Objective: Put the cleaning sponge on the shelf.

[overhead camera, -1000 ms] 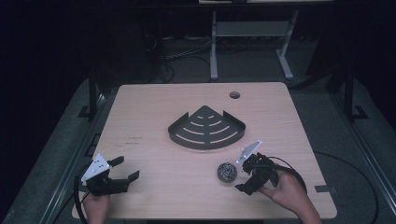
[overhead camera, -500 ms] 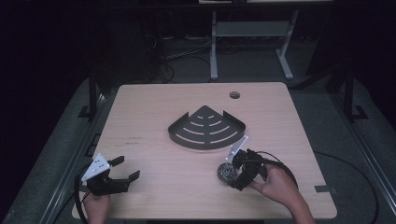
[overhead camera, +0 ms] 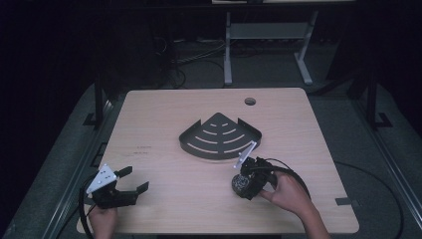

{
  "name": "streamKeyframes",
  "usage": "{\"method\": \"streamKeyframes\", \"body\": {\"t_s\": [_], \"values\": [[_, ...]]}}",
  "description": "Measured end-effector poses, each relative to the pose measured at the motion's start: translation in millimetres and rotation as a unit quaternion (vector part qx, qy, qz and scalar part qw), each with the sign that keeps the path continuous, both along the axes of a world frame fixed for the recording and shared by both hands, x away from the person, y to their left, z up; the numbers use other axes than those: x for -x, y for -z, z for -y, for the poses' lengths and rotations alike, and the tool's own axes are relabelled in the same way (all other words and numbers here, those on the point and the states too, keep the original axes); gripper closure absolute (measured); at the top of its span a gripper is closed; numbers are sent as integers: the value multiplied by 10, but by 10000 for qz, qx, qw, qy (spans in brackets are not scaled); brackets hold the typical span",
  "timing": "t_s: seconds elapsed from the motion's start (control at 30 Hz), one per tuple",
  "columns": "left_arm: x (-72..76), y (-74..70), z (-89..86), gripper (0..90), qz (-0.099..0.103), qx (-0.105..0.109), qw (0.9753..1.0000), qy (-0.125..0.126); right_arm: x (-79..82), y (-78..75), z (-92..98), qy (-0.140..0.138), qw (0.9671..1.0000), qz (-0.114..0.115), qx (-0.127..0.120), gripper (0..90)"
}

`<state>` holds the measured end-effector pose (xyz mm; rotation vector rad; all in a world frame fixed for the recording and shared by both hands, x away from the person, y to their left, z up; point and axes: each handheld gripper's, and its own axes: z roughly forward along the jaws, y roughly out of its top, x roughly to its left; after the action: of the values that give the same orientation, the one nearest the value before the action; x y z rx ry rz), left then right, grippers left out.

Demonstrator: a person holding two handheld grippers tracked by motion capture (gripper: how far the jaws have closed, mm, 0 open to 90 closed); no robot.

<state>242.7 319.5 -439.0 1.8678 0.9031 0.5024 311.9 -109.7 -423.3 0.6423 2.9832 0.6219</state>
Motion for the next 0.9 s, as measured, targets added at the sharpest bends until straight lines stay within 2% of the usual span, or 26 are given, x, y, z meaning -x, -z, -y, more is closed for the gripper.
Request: {"method": "streamKeyframes", "body": {"t_s": [0.3,0.9], "values": [[3,0,-5,137,-9,34,10000,-17,-75,102,-76,-41,9998,-125,150,157],[4,2,-15,137,-3,36,10000,-22,-108,190,-113,-72,9991,-117,393,253]]}}
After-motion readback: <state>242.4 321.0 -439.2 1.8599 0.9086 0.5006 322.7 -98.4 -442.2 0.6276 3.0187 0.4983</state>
